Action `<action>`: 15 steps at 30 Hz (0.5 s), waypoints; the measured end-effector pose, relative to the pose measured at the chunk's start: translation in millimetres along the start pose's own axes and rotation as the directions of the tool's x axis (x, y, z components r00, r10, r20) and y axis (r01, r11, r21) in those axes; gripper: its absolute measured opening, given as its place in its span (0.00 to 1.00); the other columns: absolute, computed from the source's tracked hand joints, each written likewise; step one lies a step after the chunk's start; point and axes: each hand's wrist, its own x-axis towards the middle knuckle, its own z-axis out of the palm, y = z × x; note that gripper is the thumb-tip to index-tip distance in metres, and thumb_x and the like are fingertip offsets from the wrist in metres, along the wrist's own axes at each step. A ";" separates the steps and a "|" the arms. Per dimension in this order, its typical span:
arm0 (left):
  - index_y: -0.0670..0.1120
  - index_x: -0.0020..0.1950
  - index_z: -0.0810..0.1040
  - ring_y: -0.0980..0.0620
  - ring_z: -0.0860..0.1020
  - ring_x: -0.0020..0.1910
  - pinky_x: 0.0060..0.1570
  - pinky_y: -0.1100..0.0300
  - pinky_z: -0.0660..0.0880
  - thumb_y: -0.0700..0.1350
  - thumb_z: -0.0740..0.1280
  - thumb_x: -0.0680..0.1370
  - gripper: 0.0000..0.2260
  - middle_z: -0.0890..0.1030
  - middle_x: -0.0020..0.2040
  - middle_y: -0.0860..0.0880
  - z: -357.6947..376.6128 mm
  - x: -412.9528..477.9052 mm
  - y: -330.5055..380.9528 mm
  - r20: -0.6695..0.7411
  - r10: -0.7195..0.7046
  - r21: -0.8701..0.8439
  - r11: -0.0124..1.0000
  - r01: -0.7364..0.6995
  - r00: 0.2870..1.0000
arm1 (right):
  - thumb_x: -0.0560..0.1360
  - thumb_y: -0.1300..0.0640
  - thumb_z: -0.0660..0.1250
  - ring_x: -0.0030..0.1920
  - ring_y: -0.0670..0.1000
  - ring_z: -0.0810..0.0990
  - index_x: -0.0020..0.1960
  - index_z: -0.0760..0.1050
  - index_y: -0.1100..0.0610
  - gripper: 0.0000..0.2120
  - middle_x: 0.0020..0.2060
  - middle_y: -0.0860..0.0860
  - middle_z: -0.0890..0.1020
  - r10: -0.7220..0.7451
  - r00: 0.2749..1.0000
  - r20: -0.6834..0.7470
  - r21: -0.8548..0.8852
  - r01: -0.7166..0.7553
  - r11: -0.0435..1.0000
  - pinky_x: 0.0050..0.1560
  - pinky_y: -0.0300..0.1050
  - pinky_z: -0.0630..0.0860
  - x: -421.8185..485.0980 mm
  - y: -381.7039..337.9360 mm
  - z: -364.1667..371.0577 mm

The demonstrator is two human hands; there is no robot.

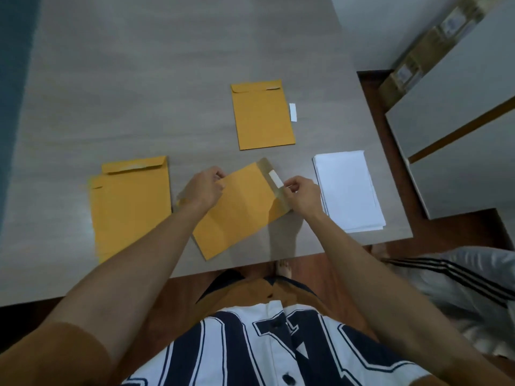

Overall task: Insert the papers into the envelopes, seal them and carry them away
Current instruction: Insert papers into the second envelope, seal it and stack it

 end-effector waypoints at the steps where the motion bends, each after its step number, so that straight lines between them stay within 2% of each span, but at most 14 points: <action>1: 0.49 0.57 0.79 0.45 0.77 0.59 0.56 0.47 0.76 0.42 0.67 0.80 0.07 0.81 0.58 0.48 3.0 0.9 0.8 -0.015 0.002 0.030 1.000 -0.001 1.000 | 0.74 0.59 0.68 0.43 0.48 0.80 0.51 0.82 0.58 0.07 0.43 0.51 0.84 -0.005 1.000 0.015 -0.010 0.005 1.000 0.43 0.34 0.75 1.7 3.6 -2.5; 3: 0.49 0.60 0.79 0.44 0.74 0.63 0.60 0.46 0.74 0.43 0.68 0.80 0.09 0.79 0.61 0.47 7.3 1.3 1.9 -0.050 0.022 0.102 0.995 -0.017 0.998 | 0.73 0.60 0.68 0.44 0.49 0.81 0.49 0.82 0.58 0.06 0.43 0.53 0.85 -0.020 0.999 0.037 -0.015 0.021 1.000 0.49 0.43 0.79 4.3 8.4 -4.1; 4: 0.49 0.61 0.79 0.44 0.72 0.63 0.62 0.47 0.72 0.44 0.68 0.79 0.11 0.78 0.61 0.47 10.6 -0.1 5.0 -0.066 0.042 0.153 0.988 -0.031 0.997 | 0.73 0.61 0.68 0.44 0.50 0.82 0.48 0.82 0.58 0.06 0.42 0.53 0.85 -0.022 0.999 0.047 -0.016 0.023 1.000 0.50 0.45 0.80 5.7 11.0 -6.1; 6: 0.50 0.64 0.78 0.45 0.70 0.63 0.62 0.50 0.70 0.44 0.69 0.78 0.14 0.75 0.60 0.47 16.4 -5.4 10.3 -0.106 0.086 0.254 0.966 -0.056 0.991 | 0.73 0.61 0.68 0.44 0.51 0.82 0.48 0.82 0.58 0.06 0.41 0.53 0.84 -0.020 0.998 0.068 -0.040 0.023 0.999 0.48 0.45 0.79 7.5 13.4 -7.7; 9: 0.47 0.65 0.78 0.45 0.69 0.60 0.60 0.53 0.66 0.39 0.69 0.76 0.17 0.74 0.58 0.46 28.3 -11.1 17.9 -0.172 0.156 0.325 0.941 -0.094 0.973 | 0.73 0.61 0.67 0.46 0.51 0.81 0.49 0.81 0.58 0.07 0.43 0.52 0.83 -0.021 0.995 0.094 -0.080 0.029 0.996 0.48 0.46 0.79 11.3 16.1 -10.2; 12: 0.45 0.65 0.78 0.44 0.69 0.60 0.59 0.54 0.64 0.35 0.68 0.74 0.19 0.74 0.58 0.45 38.0 -11.6 27.1 -0.187 0.166 0.349 0.932 -0.092 0.968 | 0.73 0.61 0.66 0.47 0.52 0.80 0.48 0.80 0.57 0.06 0.45 0.51 0.83 -0.028 0.992 0.127 -0.094 0.041 0.995 0.47 0.46 0.79 15.8 18.0 -12.2; 15: 0.47 0.65 0.77 0.44 0.69 0.61 0.60 0.53 0.64 0.36 0.69 0.73 0.21 0.73 0.59 0.45 45.1 -11.4 44.3 -0.165 0.159 0.342 0.935 -0.095 0.973 | 0.72 0.59 0.68 0.46 0.51 0.81 0.46 0.79 0.55 0.03 0.43 0.49 0.83 -0.035 0.988 0.152 -0.064 0.046 0.997 0.47 0.47 0.79 18.2 20.1 -16.1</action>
